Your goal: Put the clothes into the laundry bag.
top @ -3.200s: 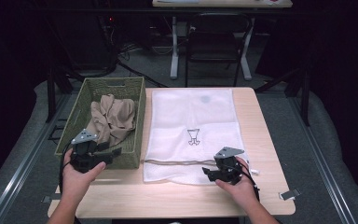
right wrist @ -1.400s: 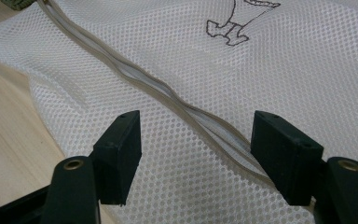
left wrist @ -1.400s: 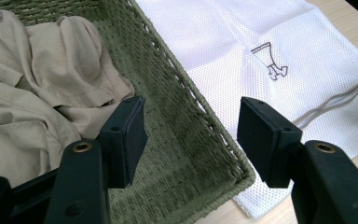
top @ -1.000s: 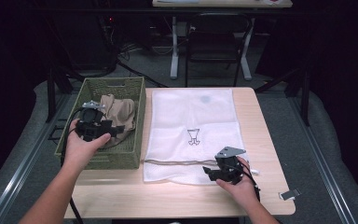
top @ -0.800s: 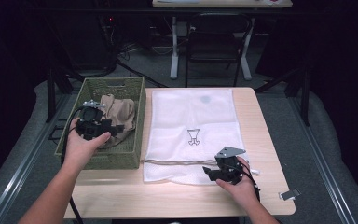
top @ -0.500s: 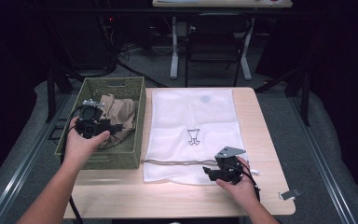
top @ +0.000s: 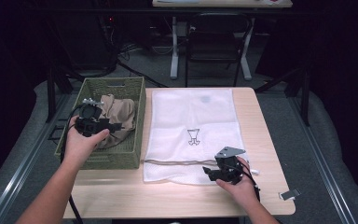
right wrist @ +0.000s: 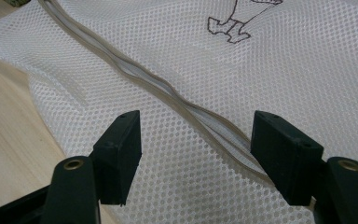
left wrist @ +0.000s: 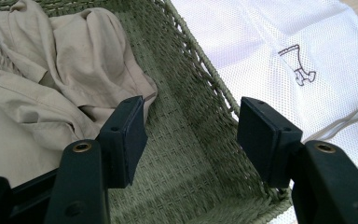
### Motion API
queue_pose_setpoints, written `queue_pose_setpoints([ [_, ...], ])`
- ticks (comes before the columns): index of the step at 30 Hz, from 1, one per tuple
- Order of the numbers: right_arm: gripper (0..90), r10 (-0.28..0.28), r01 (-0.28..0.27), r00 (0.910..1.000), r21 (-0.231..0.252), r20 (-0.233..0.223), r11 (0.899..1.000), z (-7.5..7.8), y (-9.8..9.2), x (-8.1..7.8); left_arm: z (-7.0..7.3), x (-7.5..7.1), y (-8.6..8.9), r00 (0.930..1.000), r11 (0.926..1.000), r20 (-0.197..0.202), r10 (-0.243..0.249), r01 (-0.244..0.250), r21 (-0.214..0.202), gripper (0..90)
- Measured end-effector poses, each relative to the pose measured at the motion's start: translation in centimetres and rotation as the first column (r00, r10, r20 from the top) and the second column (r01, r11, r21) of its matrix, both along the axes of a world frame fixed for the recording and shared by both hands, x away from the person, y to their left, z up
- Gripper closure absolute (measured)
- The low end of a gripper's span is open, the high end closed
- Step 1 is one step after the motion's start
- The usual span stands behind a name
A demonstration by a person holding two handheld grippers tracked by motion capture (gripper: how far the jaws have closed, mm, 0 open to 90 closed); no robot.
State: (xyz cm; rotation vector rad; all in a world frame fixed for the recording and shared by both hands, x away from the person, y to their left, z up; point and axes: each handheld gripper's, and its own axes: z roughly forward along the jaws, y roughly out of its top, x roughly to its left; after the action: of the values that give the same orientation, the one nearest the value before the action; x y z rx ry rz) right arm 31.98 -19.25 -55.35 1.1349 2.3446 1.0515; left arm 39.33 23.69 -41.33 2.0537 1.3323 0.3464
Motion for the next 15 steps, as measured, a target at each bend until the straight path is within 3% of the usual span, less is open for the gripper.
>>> queue_pose_setpoints([
  [15,33.3,0.004,-0.004,1.0,-0.001,-0.001,1.0,0.01,-0.01,0.0,-0.26,0.56,-0.74,1.0,0.9999,-0.006,-0.005,0.005,0.013,42.1],
])
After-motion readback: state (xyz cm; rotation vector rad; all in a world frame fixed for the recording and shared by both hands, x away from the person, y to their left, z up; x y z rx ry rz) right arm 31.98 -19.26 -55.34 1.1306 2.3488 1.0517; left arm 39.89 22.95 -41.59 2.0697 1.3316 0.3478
